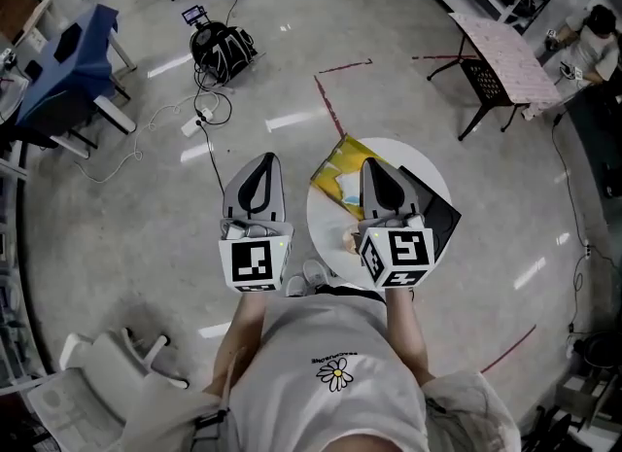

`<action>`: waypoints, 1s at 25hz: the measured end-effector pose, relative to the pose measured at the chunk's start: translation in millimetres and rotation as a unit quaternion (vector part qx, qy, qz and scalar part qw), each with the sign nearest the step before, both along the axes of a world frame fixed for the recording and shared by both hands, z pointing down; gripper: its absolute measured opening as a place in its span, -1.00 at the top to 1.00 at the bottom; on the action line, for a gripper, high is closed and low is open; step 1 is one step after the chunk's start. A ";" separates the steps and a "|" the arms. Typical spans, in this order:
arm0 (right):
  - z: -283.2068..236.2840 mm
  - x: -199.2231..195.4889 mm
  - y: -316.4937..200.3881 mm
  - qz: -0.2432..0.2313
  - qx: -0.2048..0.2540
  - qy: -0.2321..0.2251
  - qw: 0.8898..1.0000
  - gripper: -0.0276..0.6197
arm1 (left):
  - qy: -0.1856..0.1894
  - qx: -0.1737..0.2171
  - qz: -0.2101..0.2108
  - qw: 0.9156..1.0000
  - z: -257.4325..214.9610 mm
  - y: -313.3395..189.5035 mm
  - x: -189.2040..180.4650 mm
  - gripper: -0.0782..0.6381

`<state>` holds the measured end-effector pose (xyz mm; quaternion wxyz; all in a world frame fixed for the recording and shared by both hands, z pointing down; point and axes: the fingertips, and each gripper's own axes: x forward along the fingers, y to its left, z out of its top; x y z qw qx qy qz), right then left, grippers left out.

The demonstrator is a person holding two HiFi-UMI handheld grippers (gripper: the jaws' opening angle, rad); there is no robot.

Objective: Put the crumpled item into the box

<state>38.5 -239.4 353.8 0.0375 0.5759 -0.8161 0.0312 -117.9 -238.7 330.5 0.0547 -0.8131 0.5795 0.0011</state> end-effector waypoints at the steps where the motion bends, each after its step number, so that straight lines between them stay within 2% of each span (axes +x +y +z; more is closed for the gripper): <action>1: 1.0 -3.6 3.8 -0.003 0.001 0.005 1.000 0.90 | 0.000 -0.002 0.002 1.000 1.7 2.1 1.7 0.78; 9: -4.7 -24.6 18.1 -0.019 0.022 0.042 0.999 0.91 | -0.001 -0.002 0.010 1.000 1.0 7.2 4.2 0.78; 25: -4.0 -14.0 15.9 -0.008 0.022 0.047 0.999 0.91 | -0.001 -0.010 0.011 1.000 5.4 1.6 6.3 0.78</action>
